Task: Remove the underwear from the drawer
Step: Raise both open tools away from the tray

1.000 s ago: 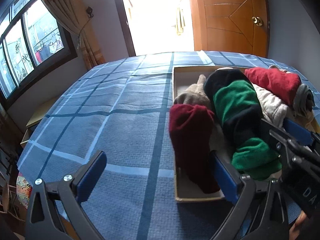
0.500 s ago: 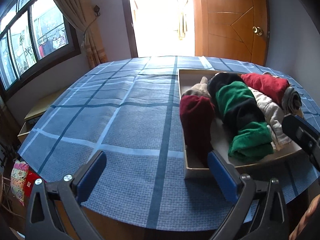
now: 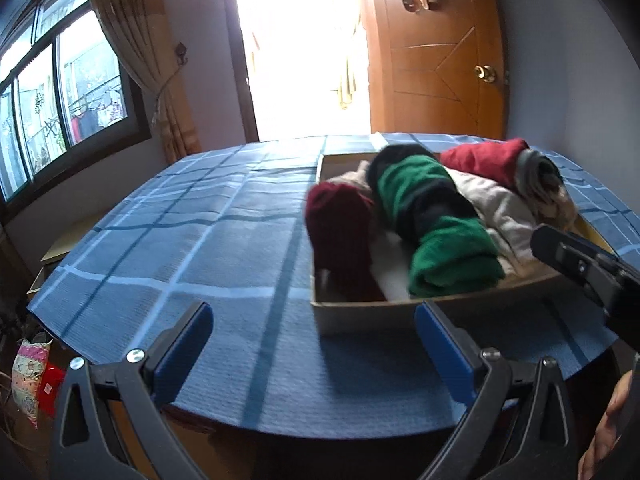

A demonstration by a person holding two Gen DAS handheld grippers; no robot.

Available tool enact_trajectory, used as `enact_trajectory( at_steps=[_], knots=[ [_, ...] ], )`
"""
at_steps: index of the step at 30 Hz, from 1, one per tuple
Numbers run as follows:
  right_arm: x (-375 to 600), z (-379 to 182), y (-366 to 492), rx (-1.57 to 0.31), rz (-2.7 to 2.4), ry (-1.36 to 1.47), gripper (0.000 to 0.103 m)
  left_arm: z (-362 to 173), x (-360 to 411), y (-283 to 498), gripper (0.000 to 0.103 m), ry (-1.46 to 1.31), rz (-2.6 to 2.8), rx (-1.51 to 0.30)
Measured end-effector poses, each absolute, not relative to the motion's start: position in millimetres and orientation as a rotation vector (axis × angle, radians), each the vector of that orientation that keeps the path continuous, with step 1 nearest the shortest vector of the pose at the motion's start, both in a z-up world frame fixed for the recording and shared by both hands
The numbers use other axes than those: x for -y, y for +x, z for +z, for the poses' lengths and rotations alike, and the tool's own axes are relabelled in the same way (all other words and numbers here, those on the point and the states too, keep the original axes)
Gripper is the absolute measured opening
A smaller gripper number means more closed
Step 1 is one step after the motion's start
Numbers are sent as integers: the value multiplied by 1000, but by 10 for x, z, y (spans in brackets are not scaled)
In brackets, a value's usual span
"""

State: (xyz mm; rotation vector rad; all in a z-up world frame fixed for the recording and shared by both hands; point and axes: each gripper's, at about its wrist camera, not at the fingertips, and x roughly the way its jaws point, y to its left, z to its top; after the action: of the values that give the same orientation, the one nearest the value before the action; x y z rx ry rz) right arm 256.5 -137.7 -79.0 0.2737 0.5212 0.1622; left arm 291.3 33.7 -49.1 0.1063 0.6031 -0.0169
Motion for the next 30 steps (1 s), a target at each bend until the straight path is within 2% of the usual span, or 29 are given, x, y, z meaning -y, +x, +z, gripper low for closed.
enact_trajectory(
  at_steps=[30],
  knots=[
    [1626, -1047, 1969, -503, 120, 276, 66, -760, -309, 2509, 102, 51, -35, -614]
  ],
)
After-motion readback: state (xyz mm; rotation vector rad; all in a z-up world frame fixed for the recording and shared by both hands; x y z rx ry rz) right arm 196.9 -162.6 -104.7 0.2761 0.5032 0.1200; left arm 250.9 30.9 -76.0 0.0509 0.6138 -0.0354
